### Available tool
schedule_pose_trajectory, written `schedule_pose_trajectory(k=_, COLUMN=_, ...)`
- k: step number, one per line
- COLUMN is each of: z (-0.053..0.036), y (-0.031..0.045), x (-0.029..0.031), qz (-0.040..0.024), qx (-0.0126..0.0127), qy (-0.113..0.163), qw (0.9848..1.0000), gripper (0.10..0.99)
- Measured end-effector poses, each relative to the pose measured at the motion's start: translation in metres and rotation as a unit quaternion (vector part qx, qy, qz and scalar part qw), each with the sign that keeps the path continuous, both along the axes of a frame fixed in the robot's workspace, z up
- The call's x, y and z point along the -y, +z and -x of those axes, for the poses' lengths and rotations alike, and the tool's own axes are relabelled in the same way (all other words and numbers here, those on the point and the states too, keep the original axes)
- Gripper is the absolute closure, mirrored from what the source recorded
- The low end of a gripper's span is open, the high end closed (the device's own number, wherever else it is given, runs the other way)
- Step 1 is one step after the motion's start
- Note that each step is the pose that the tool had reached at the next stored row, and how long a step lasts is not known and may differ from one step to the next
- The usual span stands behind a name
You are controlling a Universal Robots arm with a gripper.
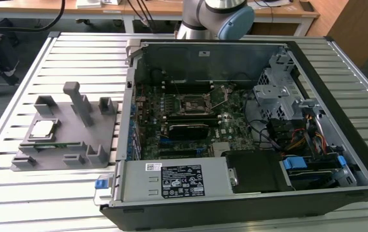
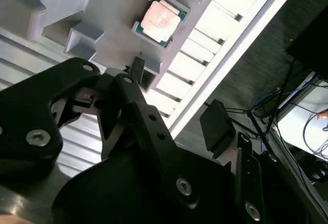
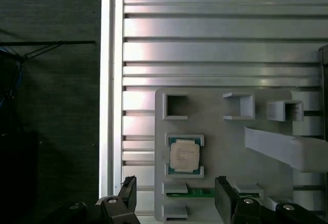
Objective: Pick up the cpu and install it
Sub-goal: 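Pick up the cpu and move it towards the insertion slot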
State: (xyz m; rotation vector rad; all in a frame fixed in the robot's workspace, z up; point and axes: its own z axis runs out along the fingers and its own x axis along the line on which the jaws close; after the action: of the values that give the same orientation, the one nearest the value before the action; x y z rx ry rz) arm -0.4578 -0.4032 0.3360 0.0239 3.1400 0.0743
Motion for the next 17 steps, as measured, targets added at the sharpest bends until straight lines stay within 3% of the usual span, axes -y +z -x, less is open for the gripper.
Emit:
schedule_pose_trajectory(k=2, z=-0.0006, y=-0.0021, x=0.0000, qz=-0.0003, qx=-0.0001, qy=0.000, qw=1.0000, gripper=0.365)
schedule_pose_trajectory(k=5, z=-0.0021, y=-0.0069, x=0.0000, qz=-0.0018, qx=-0.0001, qy=0.000, qw=1.0000, gripper=0.247)
schedule_pose_trajectory(k=17, z=-0.0036, y=-0.0261, x=0.0005, qz=-0.0028, qx=-0.0005, qy=0.003, qw=1.0000, gripper=0.247)
